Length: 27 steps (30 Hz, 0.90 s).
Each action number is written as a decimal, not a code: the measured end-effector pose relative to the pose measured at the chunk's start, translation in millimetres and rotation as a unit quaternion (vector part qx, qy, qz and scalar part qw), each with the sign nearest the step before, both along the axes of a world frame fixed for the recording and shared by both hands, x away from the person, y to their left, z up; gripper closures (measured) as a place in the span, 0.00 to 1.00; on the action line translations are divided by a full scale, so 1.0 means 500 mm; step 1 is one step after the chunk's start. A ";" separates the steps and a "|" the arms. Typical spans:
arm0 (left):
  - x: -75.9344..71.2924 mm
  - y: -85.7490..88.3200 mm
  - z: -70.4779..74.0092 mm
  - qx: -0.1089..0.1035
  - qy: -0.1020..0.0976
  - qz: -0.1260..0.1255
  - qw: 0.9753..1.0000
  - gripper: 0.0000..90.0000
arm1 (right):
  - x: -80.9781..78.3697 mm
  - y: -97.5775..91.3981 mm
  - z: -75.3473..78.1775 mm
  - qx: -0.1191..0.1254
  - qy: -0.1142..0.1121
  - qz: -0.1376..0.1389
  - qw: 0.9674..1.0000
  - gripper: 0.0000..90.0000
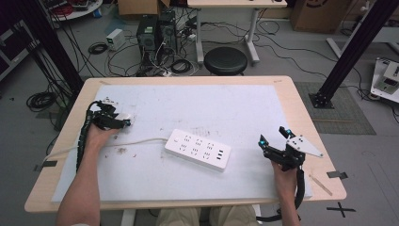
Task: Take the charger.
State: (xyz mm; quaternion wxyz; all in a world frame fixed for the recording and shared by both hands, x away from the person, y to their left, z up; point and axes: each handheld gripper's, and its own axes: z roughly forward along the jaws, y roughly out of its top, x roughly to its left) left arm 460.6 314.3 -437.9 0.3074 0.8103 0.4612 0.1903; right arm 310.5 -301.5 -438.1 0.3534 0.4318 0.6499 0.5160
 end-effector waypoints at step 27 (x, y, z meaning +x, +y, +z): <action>-0.052 -0.037 0.073 -0.001 -0.038 -0.010 0.999 0.47 | 0.003 0.002 0.001 -0.005 0.008 0.006 1.000 0.21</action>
